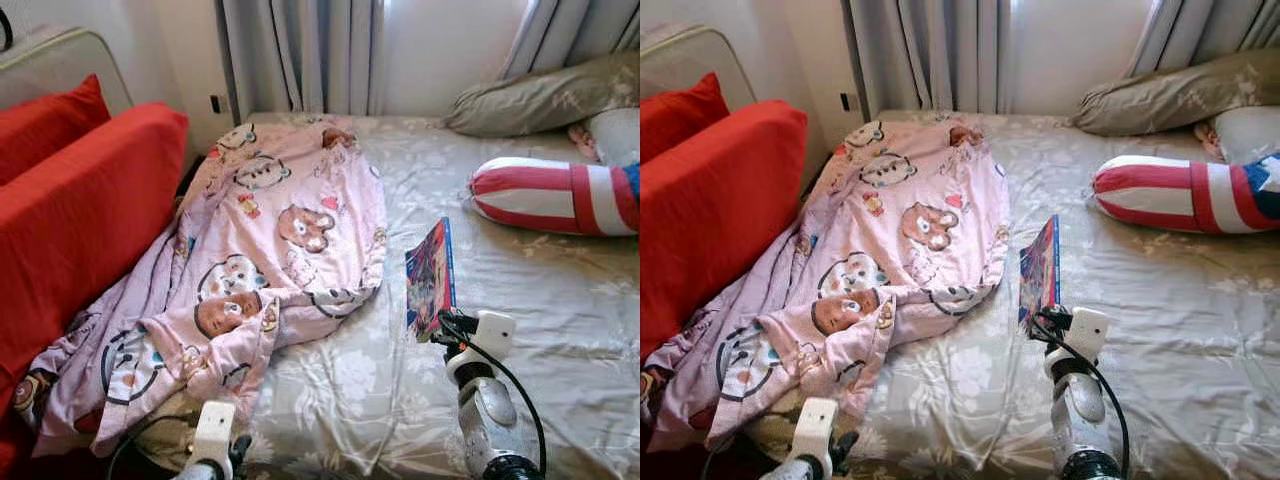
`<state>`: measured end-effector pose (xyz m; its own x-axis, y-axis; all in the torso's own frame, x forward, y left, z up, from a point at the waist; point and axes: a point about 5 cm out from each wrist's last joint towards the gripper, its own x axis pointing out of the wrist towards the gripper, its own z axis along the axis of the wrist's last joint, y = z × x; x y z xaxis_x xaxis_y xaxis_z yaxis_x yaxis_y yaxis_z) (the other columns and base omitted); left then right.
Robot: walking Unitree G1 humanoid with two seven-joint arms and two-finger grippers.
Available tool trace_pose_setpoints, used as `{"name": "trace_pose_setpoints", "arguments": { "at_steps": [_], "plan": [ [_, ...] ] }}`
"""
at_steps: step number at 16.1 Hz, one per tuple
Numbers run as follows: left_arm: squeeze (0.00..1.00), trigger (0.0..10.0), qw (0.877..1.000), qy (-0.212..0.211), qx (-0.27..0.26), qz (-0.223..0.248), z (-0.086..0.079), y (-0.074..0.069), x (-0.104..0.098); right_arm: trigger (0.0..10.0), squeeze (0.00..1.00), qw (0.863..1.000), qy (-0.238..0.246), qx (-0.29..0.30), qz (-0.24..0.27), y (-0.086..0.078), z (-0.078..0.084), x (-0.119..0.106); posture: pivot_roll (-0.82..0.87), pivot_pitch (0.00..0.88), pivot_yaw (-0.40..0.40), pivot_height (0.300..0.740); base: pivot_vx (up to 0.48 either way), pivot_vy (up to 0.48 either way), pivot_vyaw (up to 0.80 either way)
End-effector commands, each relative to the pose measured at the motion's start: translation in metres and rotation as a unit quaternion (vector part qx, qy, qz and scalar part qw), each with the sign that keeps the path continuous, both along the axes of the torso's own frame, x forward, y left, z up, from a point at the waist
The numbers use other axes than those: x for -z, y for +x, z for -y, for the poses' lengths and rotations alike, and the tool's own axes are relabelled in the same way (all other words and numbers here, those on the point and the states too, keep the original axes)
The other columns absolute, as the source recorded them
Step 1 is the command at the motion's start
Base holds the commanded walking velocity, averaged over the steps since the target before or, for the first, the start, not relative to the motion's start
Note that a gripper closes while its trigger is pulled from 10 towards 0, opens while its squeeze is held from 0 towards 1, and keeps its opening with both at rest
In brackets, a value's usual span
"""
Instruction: Clean up the room
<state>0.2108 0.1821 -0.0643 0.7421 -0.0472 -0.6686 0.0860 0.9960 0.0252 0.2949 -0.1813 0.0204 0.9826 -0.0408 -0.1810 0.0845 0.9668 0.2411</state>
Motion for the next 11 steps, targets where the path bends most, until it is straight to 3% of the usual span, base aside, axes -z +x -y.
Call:
{"name": "trace_pose_setpoints", "arguments": {
  "at_steps": [1, 6, 9, 11],
  "plan": [
    [0.00, 10.0, 1.000, 0.008, -0.006, -0.012, -0.006, -0.003, 0.002, 10.0, 0.00, 1.000, -0.009, -0.001, 0.014, 0.004, 0.002, -0.006, 0.02, 0.000, -0.015, 0.740, 0.000, 0.000, 0.00],
    [0.00, 10.0, 0.999, 0.029, 0.018, -0.019, -0.008, -0.006, 0.003, 10.0, 0.00, 1.000, -0.006, -0.006, 0.002, 0.002, -0.005, -0.002, 0.01, 0.000, -0.010, 0.740, 0.000, 0.000, 0.00],
    [0.00, 10.0, 0.998, 0.037, 0.039, -0.027, -0.003, -0.011, 0.007, 10.0, 0.00, 1.000, -0.002, 0.001, -0.021, -0.002, -0.002, 0.005, 0.00, 0.000, -0.005, 0.740, 0.000, -0.480, 0.00],
    [0.00, 10.0, 0.998, 0.036, 0.039, -0.027, -0.003, -0.012, 0.007, 10.0, 0.00, 1.000, 0.002, 0.004, -0.021, -0.003, -0.001, 0.006, 0.00, 0.000, -0.005, 0.740, 0.000, -0.480, -0.53]
  ]
}}
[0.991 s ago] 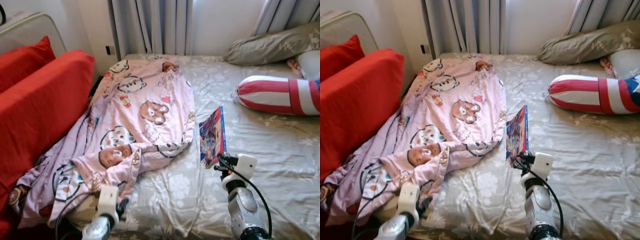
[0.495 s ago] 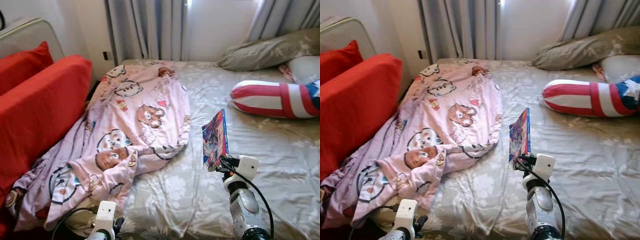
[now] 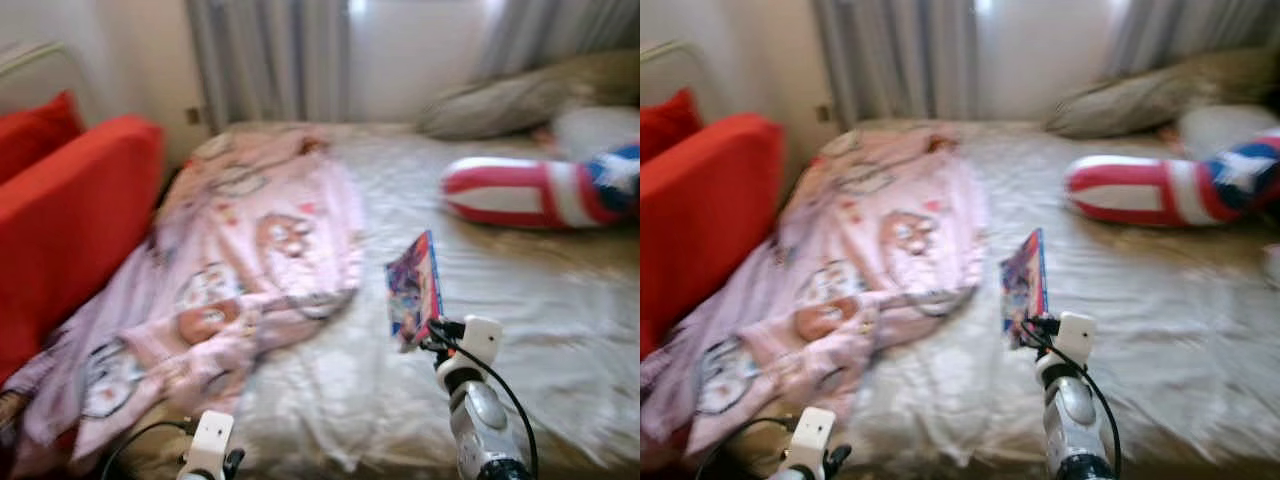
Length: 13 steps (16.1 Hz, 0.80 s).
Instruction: Clean up the room
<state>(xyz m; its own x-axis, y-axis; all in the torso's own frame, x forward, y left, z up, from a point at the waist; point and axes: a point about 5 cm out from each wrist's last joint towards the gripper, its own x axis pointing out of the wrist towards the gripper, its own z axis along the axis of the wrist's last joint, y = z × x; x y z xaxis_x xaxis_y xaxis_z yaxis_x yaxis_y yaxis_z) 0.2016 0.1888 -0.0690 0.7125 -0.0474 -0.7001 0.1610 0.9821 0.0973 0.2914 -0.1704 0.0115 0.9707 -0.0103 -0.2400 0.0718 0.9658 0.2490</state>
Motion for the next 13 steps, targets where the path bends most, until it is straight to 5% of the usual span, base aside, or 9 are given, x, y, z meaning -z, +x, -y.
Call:
{"name": "trace_pose_setpoints", "arguments": {
  "at_steps": [1, 10, 13],
  "plan": [
    [0.00, 10.0, 1.000, -0.002, 0.000, -0.009, 0.0030, -0.0032, 0.0026, 10.0, 0.00, 1.000, -0.003, 0.022, 0.014, 0.0010, 0.0110, -0.0043, 0.01, 0.000, -0.005, 0.740, 0.000, -0.480, 0.00],
    [0.00, 10.0, 1.000, -0.001, -0.012, -0.014, -0.0036, -0.0053, 0.0031, 10.0, 0.00, 0.999, -0.021, -0.001, 0.033, 0.0063, 0.0058, -0.0117, 0.01, 0.000, -0.004, 0.740, 0.000, -0.480, 0.00],
    [0.00, 10.0, 1.000, -0.002, -0.013, -0.015, -0.0030, -0.0060, 0.0036, 10.0, 0.00, 0.999, -0.022, -0.007, 0.037, 0.0060, 0.0050, -0.0122, 0.01, 0.000, -0.003, 0.740, 0.000, -0.480, 0.79]
  ]
}}
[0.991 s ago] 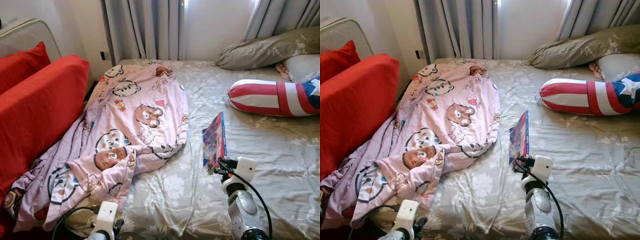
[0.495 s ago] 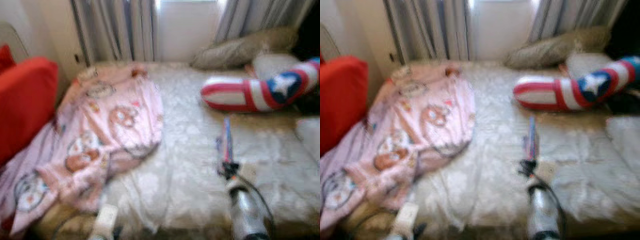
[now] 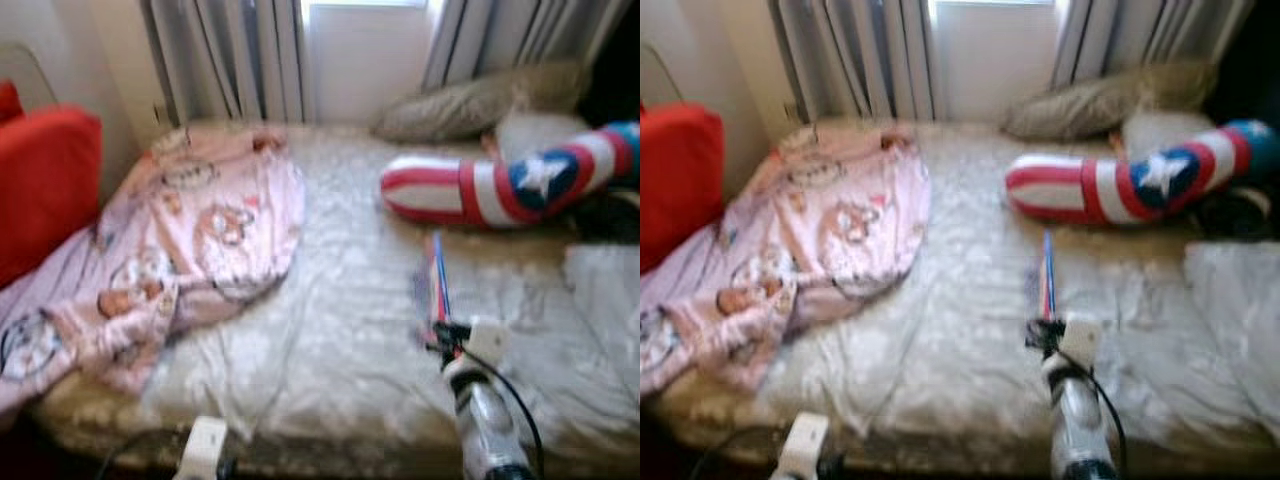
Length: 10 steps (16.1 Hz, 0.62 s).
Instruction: Clean up the room
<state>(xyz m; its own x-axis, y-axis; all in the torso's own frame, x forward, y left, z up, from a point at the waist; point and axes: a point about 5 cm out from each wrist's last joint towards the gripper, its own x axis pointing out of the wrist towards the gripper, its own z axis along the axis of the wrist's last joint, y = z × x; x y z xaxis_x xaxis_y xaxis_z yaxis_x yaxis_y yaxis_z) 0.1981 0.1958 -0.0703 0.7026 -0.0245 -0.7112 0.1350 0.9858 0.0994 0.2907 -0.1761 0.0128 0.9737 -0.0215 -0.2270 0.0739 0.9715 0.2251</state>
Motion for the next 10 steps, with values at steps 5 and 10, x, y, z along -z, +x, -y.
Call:
{"name": "trace_pose_setpoints", "arguments": {
  "at_steps": [5, 10],
  "plan": [
    [0.00, 10.0, 1.000, -0.004, 0.003, -0.007, 0.0042, -0.0029, 0.0024, 10.0, 0.00, 1.000, -0.003, -0.005, 0.028, 0.0058, -0.0002, -0.0099, 0.01, 0.000, 0.002, 0.740, 0.000, -0.480, 0.14],
    [0.00, 10.0, 1.000, -0.001, 0.001, -0.008, 0.0019, -0.0046, 0.0029, 10.0, 0.00, 1.000, 0.001, 0.000, 0.027, 0.0048, -0.0003, -0.0087, 0.01, 0.000, 0.004, 0.740, 0.000, -0.363, 0.00]
  ]
}}
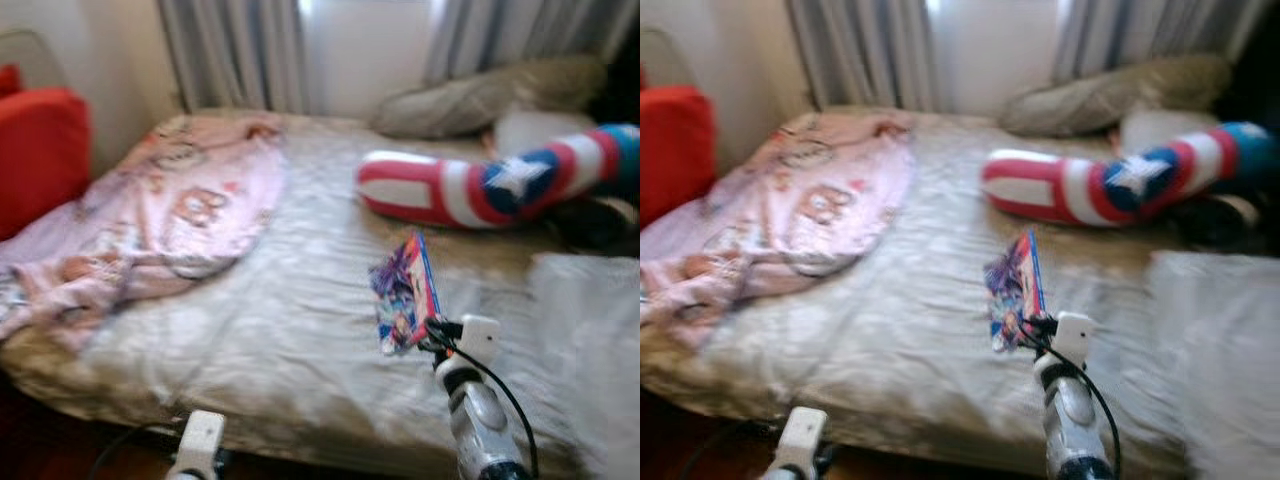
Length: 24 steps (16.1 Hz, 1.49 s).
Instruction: Clean up the room
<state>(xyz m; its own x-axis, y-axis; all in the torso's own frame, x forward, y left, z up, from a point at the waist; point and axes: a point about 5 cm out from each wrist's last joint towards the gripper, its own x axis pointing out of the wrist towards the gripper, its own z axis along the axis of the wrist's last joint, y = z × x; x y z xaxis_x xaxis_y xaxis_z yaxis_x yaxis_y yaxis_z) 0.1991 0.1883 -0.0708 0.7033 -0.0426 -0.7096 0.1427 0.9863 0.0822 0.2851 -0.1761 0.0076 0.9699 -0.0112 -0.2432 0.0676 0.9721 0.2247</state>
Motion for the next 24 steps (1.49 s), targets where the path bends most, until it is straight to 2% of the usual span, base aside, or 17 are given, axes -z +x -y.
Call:
{"name": "trace_pose_setpoints", "arguments": {
  "at_steps": [1, 6, 14, 22, 24],
  "plan": [
    [0.00, 10.0, 1.000, 0.005, -0.006, -0.011, -0.0059, -0.0063, 0.0028, 10.0, 0.00, 0.999, 0.002, 0.008, 0.035, 0.0105, -0.0001, -0.0141, 0.01, 0.000, 0.004, 0.740, 0.000, 0.000, 0.00],
    [0.00, 10.0, 1.000, 0.000, -0.012, -0.010, -0.0073, -0.0093, 0.0037, 10.0, 0.00, 0.999, 0.000, 0.016, 0.031, 0.0101, 0.0017, -0.0133, 0.01, 0.000, 0.007, 0.740, 0.000, 0.000, 0.00],
    [0.00, 10.0, 1.000, 0.001, -0.017, -0.012, -0.0111, -0.0105, 0.0038, 10.0, 0.00, 1.000, 0.004, 0.003, 0.030, 0.0132, -0.0045, -0.0145, 0.02, 0.000, 0.009, 0.740, 0.000, 0.000, -0.74],
    [0.00, 10.0, 1.000, -0.006, -0.021, -0.013, -0.0099, -0.0097, 0.0038, 10.0, 0.00, 0.999, -0.005, -0.008, 0.036, 0.0133, -0.0064, -0.0157, 0.01, 0.000, 0.016, 0.740, 0.000, 0.000, 0.00],
    [0.00, 10.0, 1.000, -0.006, -0.019, -0.015, -0.0091, -0.0088, 0.0037, 10.0, 0.00, 0.999, -0.022, -0.022, 0.031, 0.0123, -0.0080, -0.0142, 0.01, 0.000, 0.014, 0.740, 0.000, 0.000, 0.00]
  ]
}}
